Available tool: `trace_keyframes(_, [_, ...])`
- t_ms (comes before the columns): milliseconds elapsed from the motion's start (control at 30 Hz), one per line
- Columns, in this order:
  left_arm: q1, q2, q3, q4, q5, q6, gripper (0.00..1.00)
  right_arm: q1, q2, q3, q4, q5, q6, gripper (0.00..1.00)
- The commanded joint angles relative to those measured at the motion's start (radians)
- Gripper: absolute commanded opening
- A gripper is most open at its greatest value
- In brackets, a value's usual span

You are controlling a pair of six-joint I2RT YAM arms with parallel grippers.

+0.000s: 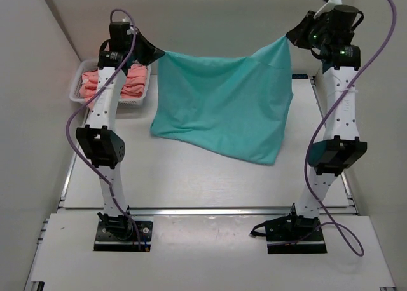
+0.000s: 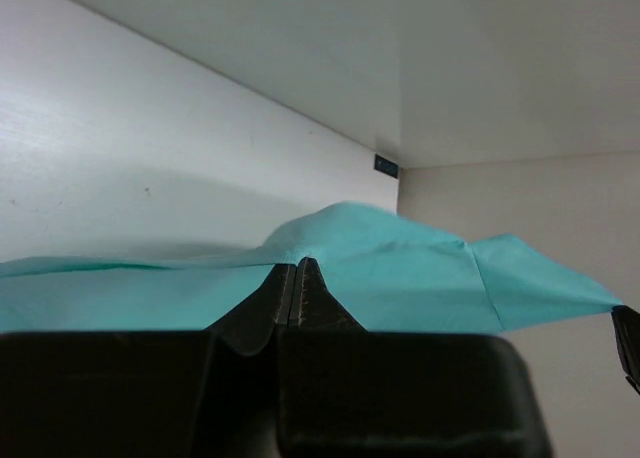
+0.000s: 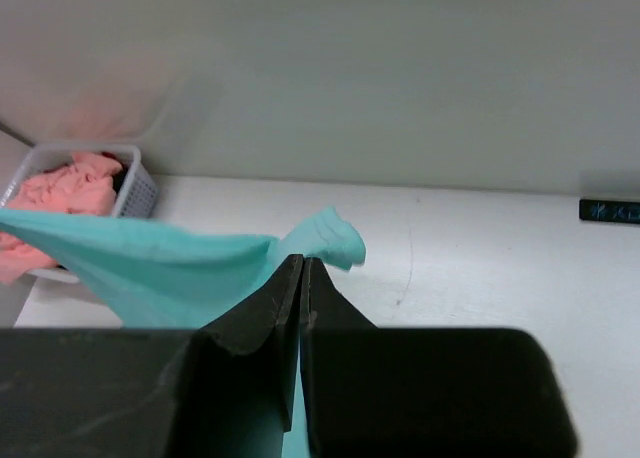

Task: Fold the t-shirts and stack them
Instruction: Flatten the tshirt out

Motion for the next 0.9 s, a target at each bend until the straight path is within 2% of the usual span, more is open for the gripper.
trace_keyframes(0, [0.041,-0.14,0.093,0.109,0.083,-0.016,0.0,-0.045,-0.167,0.076,0.222,-0.073,0.035,0.01])
trace_keyframes(100, [0.071,-0.27,-0.028,0.203,0.103,-0.036,0.0,-0.075,-0.226,0.038,0.245,-0.112,0.072,0.0])
trace_keyframes(267, [0.076,-0.372,-0.129,0.163,0.095,0.025,0.0,-0.074,-0.307,-0.081,0.162,-0.113,0.014,0.0])
trace_keyframes(333, [0.059,-0.422,-0.251,0.145,0.08,0.051,0.0,-0.06,-0.347,-0.162,0.124,-0.092,-0.009,0.0])
trace_keyframes(400, [0.051,-0.52,-0.408,0.187,0.08,0.06,0.0,-0.007,-0.379,-0.281,0.098,-0.049,-0.061,0.0])
trace_keyframes(467, [0.048,-0.604,-0.656,0.235,0.069,0.045,0.0,0.041,-0.455,-0.404,0.087,-0.003,-0.086,0.0])
trace_keyframes(600, [0.05,-0.741,-0.954,0.221,0.077,0.03,0.0,0.067,-0.649,-0.818,0.127,0.003,-0.083,0.0])
trace_keyframes(667, [0.047,-0.789,-1.158,0.218,0.077,0.025,0.0,0.089,-0.731,-1.036,0.124,0.003,-0.084,0.0])
trace_keyframes(700, [0.042,-0.818,-1.253,0.221,0.072,0.016,0.0,0.096,-0.779,-1.082,0.103,0.008,-0.083,0.0])
trace_keyframes(800, [0.048,-0.878,-1.463,0.241,0.054,0.001,0.0,0.081,-0.874,-1.291,0.037,-0.001,-0.075,0.0])
trace_keyframes(867, [0.05,-0.901,-1.537,0.229,0.037,0.004,0.0,0.081,-0.91,-1.409,-0.002,-0.006,-0.074,0.0])
